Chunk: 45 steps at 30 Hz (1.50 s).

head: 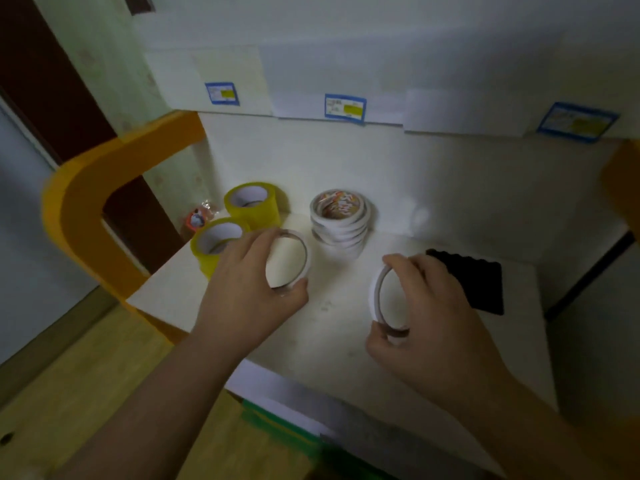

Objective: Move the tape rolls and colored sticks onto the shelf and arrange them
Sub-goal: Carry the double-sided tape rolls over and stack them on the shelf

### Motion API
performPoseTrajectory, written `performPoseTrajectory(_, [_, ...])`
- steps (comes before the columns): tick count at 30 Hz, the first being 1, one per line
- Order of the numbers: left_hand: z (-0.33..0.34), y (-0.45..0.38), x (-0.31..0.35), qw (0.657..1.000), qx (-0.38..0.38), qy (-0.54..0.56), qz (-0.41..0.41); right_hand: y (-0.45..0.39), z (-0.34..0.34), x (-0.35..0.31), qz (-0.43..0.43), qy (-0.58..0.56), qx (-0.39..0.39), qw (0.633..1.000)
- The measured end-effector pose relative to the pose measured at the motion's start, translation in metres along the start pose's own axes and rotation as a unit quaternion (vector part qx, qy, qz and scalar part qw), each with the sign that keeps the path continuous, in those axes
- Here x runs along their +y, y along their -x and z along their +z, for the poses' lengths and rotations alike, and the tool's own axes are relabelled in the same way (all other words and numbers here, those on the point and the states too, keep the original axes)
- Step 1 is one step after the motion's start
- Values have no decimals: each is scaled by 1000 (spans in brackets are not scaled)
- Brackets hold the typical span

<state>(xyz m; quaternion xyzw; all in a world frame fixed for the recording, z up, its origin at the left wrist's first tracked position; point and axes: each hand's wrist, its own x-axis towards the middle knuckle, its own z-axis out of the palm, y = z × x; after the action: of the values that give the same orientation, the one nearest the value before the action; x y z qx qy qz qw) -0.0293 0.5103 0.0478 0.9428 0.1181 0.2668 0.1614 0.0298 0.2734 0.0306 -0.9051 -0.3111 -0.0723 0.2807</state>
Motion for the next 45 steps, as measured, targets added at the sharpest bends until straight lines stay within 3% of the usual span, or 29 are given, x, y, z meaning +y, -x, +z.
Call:
performPoseTrajectory(5, [21, -66, -13, 998, -46, 40, 20, -6, 9, 4, 55, 24, -9, 998])
performPoseTrajectory(11, [52, -139, -15, 978, -151, 66, 126, -15, 20, -5, 98, 59, 11, 993])
performPoseTrajectory(18, [77, -162, -19, 957, -199, 72, 199, -18, 28, -10, 147, 91, 18, 985])
performPoseTrajectory(25, [85, -163, -25, 955, -185, 98, 212, -27, 31, -14, 178, 107, 28, 978])
performPoseTrajectory(33, [86, -158, -27, 947, -221, 133, 190, -40, 34, -23, 174, 108, 36, 978])
performPoseTrajectory(39, [72, -135, -38, 962, -179, 143, 152, -62, 32, -29, 142, 101, 57, 983])
performPoseTrajectory(42, [63, -119, -48, 971, -168, 119, 122, -84, 27, -30, 126, 79, 60, 987])
performPoseTrajectory(45, [56, -102, -58, 978, -149, 43, 143, -114, 20, -32, 115, 60, 42, 991])
